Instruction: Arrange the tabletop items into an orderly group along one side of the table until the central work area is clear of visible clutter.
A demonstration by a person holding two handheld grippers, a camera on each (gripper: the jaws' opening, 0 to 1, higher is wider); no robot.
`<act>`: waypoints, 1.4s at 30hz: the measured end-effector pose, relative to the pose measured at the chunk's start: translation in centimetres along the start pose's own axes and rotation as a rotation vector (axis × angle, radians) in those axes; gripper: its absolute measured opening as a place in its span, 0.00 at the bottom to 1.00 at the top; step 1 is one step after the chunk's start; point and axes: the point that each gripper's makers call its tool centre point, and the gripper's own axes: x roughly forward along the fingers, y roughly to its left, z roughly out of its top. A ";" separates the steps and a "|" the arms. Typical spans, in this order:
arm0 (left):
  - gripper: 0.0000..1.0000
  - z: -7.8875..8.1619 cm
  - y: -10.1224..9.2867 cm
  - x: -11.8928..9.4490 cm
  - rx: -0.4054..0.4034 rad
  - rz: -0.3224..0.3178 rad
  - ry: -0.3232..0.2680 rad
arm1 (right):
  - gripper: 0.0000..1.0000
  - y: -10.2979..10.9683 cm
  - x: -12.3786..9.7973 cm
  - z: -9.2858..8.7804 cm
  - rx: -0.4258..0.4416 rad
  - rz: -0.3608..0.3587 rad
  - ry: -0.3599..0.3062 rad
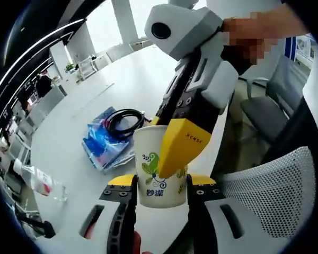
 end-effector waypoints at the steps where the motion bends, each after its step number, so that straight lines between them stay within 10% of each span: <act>1: 0.36 0.0 -0.1 0.0 0.002 -0.001 0.000 | 0.13 0.0 0.0 0.0 0.002 0.001 -0.002; 29: 0.35 -0.7 0.8 0.2 -0.106 0.047 -0.014 | 0.00 -1.1 -1.1 0.6 0.155 -0.071 -0.164; 42: 0.36 -2.8 2.7 -0.9 -0.308 0.104 -0.036 | 0.00 -3.4 -3.9 0.1 0.294 -0.137 -0.278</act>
